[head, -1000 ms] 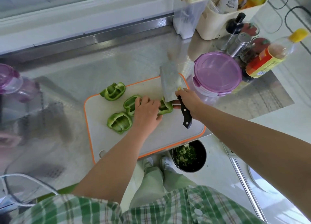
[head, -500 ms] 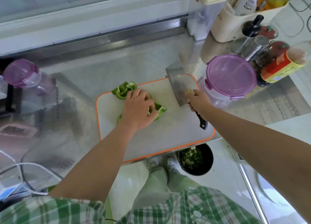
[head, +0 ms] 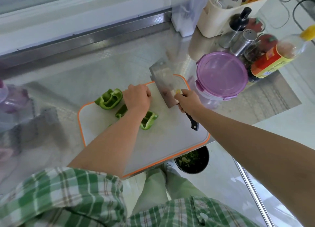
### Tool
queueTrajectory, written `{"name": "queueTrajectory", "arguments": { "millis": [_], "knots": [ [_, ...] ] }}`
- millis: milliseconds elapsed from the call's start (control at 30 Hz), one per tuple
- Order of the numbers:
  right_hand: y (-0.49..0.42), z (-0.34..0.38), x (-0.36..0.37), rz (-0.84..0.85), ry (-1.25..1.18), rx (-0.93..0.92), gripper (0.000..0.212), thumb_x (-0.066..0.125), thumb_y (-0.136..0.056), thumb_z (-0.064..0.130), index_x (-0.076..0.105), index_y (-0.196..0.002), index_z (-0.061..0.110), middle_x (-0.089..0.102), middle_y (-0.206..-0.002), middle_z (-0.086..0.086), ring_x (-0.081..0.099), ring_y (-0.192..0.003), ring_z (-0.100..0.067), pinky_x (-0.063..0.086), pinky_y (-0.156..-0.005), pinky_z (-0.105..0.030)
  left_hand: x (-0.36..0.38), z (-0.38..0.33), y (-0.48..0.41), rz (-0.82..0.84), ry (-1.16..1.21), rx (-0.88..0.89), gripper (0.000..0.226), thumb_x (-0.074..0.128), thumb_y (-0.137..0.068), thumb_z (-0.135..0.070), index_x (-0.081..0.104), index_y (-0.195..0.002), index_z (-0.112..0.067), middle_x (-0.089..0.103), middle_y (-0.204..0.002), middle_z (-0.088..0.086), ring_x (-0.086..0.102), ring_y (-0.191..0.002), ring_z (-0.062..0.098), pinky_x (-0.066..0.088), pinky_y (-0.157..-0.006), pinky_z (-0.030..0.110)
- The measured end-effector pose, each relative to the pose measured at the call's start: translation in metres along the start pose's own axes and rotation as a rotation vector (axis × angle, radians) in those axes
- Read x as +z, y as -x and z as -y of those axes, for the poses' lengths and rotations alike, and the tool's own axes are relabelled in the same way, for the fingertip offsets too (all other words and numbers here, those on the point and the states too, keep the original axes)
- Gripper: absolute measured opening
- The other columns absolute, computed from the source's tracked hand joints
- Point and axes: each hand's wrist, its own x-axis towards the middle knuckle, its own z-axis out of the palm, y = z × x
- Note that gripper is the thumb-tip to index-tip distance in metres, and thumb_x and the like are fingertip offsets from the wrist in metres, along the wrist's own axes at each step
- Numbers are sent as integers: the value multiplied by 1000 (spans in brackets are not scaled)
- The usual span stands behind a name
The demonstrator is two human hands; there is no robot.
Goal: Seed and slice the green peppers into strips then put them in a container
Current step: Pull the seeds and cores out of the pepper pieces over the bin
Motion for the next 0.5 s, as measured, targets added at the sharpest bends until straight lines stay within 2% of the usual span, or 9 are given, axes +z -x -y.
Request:
{"name": "queueTrajectory", "arguments": {
  "millis": [267,500],
  "knots": [
    [-8,7,5,20,-21,-3,14,51,-91,18,52,-79,11,41,-59,-8,40,-47,-19,32,-44,-27,5,-6,-7,2,-73,45,16,59,-92,-18,74,-94,-25,69,-96,5,56,-102,26,43,-81,36],
    [-9,13,10,47,-27,-31,13,52,-91,19,54,-80,11,41,-58,-8,39,-47,-18,32,-47,-28,4,-7,-6,58,-315,188,23,46,-97,-25,64,-97,-11,65,-101,9,50,-105,28,36,-85,38]
  ]
}}
